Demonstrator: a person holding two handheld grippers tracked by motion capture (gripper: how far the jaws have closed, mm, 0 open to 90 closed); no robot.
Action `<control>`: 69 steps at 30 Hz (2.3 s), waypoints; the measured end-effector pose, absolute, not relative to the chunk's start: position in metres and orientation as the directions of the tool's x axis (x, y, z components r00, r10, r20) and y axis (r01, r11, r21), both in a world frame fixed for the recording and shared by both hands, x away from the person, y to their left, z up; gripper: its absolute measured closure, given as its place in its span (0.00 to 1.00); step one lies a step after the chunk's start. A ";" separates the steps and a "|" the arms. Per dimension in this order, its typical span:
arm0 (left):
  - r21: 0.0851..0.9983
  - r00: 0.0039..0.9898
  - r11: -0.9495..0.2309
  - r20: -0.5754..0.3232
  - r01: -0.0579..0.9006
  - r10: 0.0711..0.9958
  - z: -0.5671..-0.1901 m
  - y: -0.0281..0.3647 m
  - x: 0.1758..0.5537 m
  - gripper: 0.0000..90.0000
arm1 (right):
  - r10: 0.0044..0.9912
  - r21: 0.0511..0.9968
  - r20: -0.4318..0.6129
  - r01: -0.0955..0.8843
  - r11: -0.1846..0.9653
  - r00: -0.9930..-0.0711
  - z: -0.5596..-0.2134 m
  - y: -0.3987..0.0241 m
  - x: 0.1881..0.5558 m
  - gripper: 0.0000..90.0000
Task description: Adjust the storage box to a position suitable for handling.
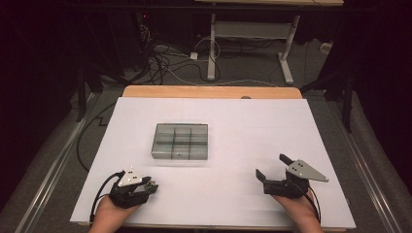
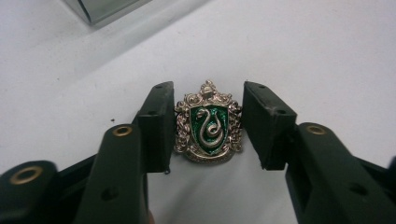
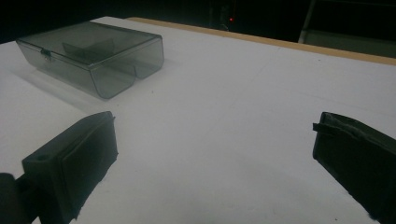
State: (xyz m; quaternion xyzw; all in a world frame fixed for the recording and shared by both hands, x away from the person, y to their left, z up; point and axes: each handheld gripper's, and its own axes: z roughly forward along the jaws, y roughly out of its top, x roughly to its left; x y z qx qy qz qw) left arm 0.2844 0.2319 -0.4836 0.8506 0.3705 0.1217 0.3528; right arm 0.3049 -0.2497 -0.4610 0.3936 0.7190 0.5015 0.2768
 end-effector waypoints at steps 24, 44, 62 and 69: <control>0.791 0.621 -0.306 -0.117 0.530 0.775 -0.469 0.253 0.291 0.38 | 0.848 0.938 0.005 0.298 0.180 -0.530 -0.463 -0.256 0.301 0.01; 0.801 0.555 -0.206 -0.181 0.562 0.812 -0.472 0.249 0.309 0.81 | 0.850 0.928 0.022 0.327 0.178 -0.526 -0.463 -0.270 0.290 0.31; 0.809 0.507 -0.171 -0.175 0.563 0.844 -0.460 0.241 0.326 0.97 | 0.840 0.914 0.051 0.363 0.178 -0.540 -0.459 -0.279 0.283 1.00; 0.815 0.502 -0.176 -0.157 0.553 0.850 -0.448 0.242 0.346 0.97 | 0.832 0.920 0.039 0.344 0.185 -0.553 -0.458 -0.280 0.280 1.00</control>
